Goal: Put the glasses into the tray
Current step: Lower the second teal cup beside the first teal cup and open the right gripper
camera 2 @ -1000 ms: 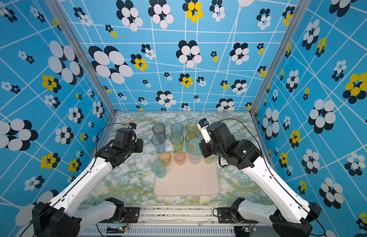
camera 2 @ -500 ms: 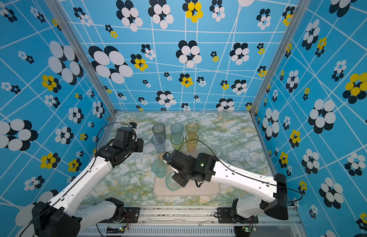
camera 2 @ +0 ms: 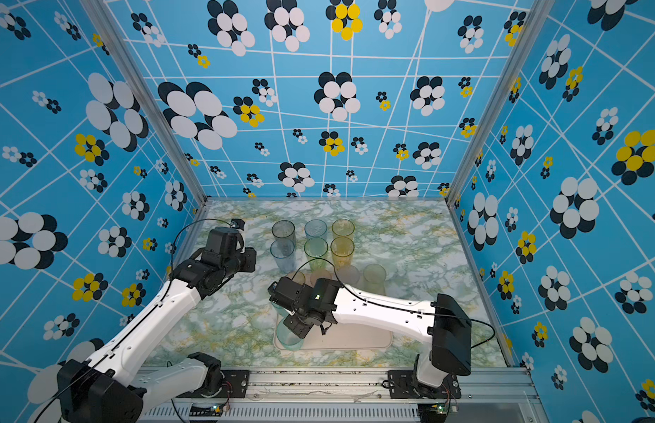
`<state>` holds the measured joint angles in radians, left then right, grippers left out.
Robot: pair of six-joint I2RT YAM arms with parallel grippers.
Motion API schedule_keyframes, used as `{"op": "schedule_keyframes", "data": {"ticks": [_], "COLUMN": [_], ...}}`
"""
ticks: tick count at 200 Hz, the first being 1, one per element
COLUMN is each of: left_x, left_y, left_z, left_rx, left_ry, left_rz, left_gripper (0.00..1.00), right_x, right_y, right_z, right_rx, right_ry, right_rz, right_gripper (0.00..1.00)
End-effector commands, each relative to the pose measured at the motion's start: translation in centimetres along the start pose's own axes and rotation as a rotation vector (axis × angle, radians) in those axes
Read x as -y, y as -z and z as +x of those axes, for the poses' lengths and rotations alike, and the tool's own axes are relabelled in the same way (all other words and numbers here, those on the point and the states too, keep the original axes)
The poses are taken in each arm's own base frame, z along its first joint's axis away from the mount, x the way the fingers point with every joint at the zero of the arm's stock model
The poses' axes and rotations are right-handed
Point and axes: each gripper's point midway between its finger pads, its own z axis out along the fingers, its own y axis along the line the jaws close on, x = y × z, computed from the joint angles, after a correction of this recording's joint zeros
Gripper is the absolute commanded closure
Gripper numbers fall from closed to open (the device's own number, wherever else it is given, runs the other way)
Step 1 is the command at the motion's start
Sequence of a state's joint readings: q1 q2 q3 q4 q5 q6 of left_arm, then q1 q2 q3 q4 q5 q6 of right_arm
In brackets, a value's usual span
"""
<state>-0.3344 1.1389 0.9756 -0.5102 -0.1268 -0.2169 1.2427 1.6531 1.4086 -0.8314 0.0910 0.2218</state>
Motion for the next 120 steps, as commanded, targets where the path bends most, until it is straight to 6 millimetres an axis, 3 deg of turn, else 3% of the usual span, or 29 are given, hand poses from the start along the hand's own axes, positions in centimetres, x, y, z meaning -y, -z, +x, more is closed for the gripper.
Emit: {"op": "schedule_keyframes", "data": {"ticks": [1,120], "left_x": [0.3,0.0], "left_y": [0.5,0.5], "left_z": [0.1,0.6], "left_rx": [-0.003,-0.011], "left_ry": [-0.006,-0.019], "left_rz": [0.013,0.004], "left_gripper": [0.65,0.64], "right_x": [-0.7,-0.4], "right_y": [0.5,-3.1], "right_z": [-1.9,-2.6], "right_rx": [0.051,0.003], "right_ry": [-0.005,0.020], "right_rz": [-0.023,0.013], "right_gripper": [0.98,0.98]}}
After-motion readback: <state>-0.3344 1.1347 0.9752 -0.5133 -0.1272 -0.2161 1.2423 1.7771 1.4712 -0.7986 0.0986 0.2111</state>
